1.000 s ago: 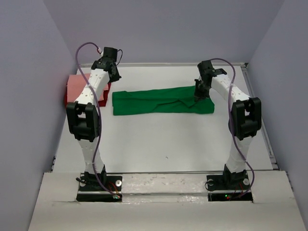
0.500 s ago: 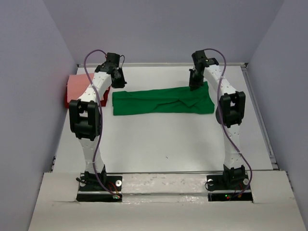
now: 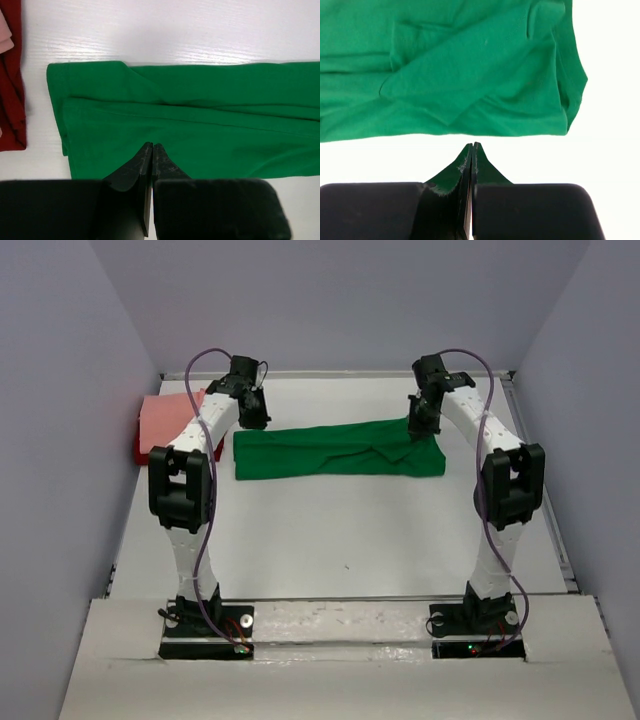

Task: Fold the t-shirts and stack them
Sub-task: Fold the tshirt

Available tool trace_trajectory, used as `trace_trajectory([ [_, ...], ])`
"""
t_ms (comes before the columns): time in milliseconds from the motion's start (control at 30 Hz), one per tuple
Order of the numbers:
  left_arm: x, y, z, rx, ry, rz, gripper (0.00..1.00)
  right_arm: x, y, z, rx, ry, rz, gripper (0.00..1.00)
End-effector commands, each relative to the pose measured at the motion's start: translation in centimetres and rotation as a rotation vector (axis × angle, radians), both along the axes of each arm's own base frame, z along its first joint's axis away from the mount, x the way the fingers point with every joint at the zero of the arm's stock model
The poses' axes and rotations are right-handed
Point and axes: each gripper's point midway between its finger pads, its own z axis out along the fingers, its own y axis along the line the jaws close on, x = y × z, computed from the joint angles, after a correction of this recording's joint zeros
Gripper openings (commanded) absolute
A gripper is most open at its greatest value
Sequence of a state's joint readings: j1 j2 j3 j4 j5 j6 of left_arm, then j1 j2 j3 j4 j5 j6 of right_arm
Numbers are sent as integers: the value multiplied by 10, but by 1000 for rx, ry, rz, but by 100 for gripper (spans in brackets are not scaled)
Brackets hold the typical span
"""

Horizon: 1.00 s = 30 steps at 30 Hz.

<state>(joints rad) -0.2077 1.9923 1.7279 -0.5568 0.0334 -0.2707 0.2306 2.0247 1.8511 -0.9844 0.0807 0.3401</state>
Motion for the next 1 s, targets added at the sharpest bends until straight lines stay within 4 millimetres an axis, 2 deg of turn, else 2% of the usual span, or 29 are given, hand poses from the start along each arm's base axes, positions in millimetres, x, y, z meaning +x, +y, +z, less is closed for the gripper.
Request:
trace_trajectory([
  [0, -4, -8, 18, -14, -35, -37, 14, -7, 4, 2, 31, -26, -10, 0],
  [133, -5, -9, 22, -12, -39, -39, 14, -13, 10, -9, 73, -27, -3, 0],
  [200, -6, -10, 25, -9, -44, -41, 14, -18, 12, -26, 77, 8, 12, 0],
  [233, -6, -10, 26, -8, -44, -40, 14, -20, 18, -29, 106, 20, 31, 6],
  [267, -6, -11, 27, -9, -46, -44, 14, -22, 21, -33, 120, 30, 44, 21],
  [300, -6, -11, 27, -8, -47, -46, 14, -19, 26, -33, 150, 16, 58, 28],
  [333, -7, -11, 28, -7, -48, -46, 14, -19, 29, -34, 164, 11, 60, 47],
  [433, -7, -12, 28, -8, -47, -48, 14, -18, 38, -40, 209, 19, 83, 53],
  [600, -9, -15, 23, -13, -35, -54, 14, -12, 44, -48, 231, 35, 98, 52],
  [967, -7, -18, 27, -11, -42, -62, 15, 6, 51, -49, 242, 25, 105, 46],
])
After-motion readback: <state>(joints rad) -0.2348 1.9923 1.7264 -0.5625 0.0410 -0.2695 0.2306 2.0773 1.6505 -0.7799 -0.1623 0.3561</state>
